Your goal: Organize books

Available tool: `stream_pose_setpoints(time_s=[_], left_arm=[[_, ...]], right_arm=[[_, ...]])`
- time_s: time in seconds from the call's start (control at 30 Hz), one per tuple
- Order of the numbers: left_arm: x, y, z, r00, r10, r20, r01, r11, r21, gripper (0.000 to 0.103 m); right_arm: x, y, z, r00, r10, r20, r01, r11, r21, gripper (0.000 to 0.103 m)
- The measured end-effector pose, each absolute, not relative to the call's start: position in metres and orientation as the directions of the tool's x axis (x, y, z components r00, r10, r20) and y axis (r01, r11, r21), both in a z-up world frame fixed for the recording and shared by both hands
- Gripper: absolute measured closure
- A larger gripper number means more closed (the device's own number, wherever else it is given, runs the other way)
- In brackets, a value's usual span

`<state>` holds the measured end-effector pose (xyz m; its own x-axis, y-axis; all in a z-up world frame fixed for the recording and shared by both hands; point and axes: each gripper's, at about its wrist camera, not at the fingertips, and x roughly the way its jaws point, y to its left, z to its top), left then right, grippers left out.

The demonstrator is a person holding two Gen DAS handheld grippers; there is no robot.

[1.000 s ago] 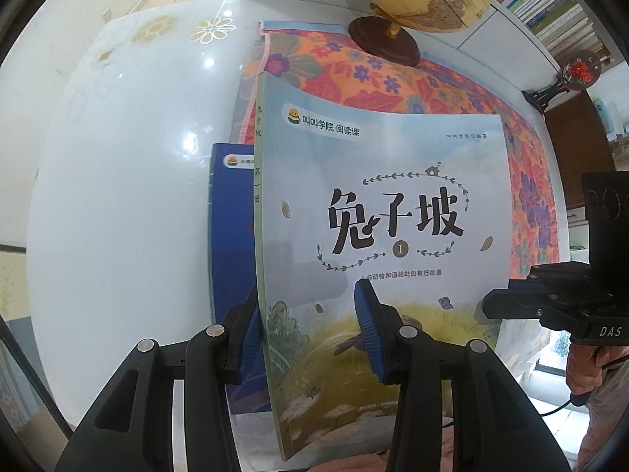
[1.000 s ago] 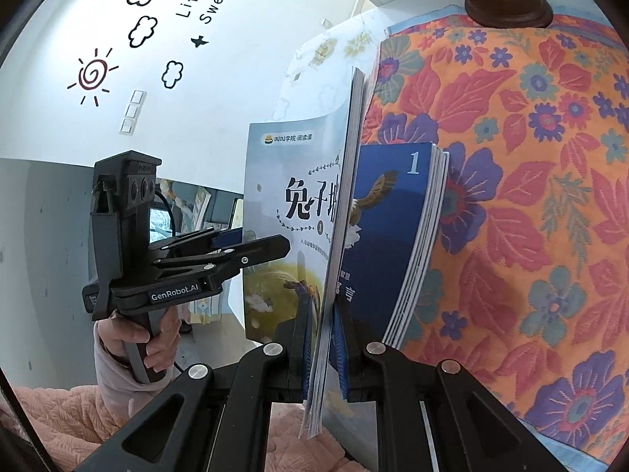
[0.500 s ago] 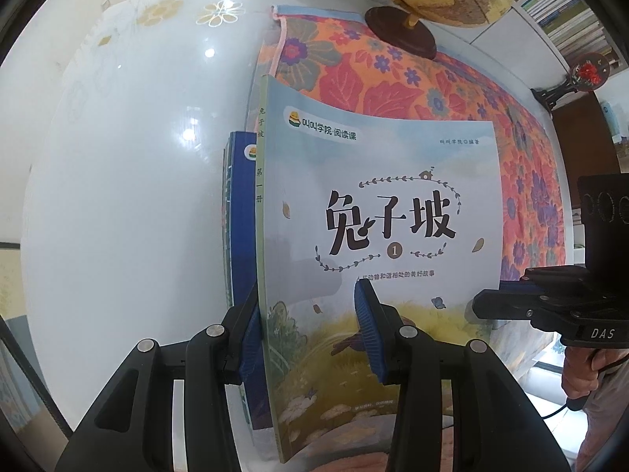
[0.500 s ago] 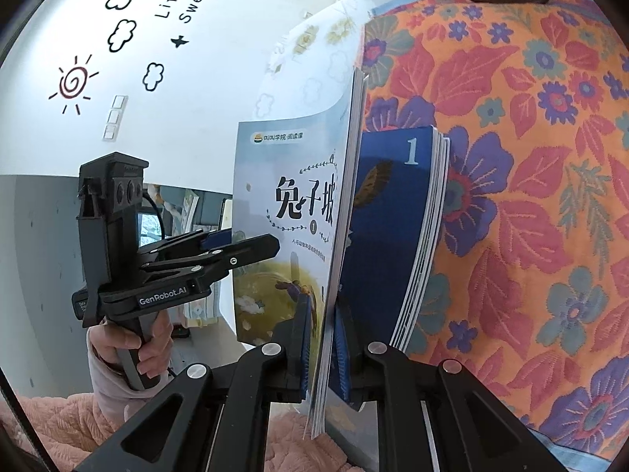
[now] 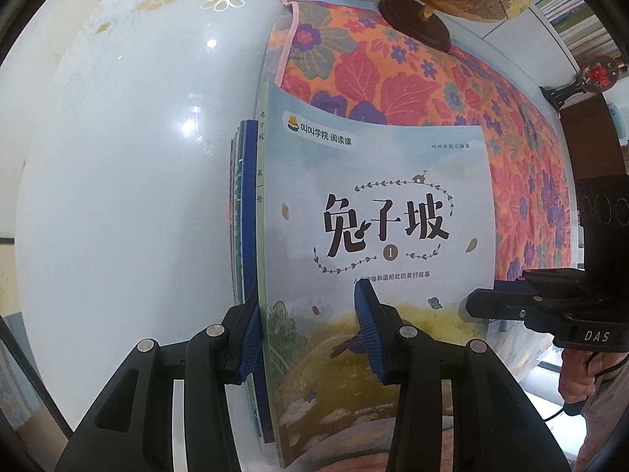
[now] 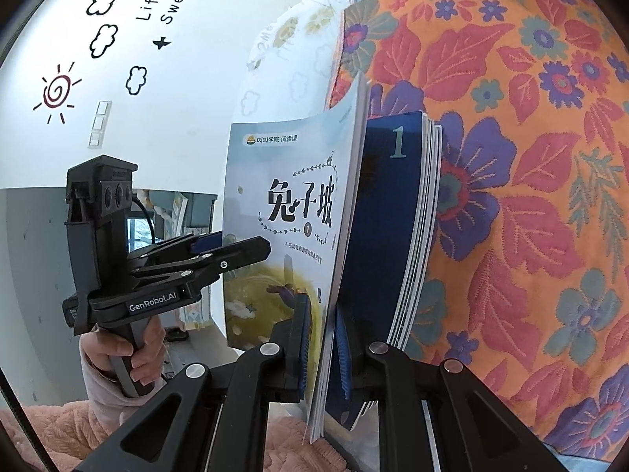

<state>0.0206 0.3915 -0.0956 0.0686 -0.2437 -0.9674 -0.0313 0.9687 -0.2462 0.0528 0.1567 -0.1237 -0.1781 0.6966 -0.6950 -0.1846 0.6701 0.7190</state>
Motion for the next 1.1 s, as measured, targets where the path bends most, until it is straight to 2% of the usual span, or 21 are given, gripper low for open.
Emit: stream_pose_setpoints(time_s=[0.53,0.67,0.97,1.1], left_arm=[[0.019,0.394,-0.101,0.062,-0.251,-0.966,-0.041,0.966,-0.254,0.061],[0.021,0.394,-0.101,0.062,-0.245,-0.967,-0.04,0.968,-0.248,0.061],[0.021,0.392,-0.101,0.063,-0.206,-0.976,-0.044,0.977,-0.209,0.059],[0.021,0.388,-0.1,0.061,-0.141,-0.988,-0.027,0.989,-0.142,0.058]], right_arm=[[0.049,0.16,-0.124,-0.172,0.661,-0.731,-0.174,0.709,0.683,0.089],[0.045,0.165,-0.128,-0.165,0.611,-0.775,-0.194,0.75,0.632,0.089],[0.041,0.175,-0.128,-0.152,0.592,-0.791,-0.2,0.766,0.611,0.089],[0.04,0.181,-0.124,-0.132,0.542,-0.83,-0.233,0.797,0.557,0.089]])
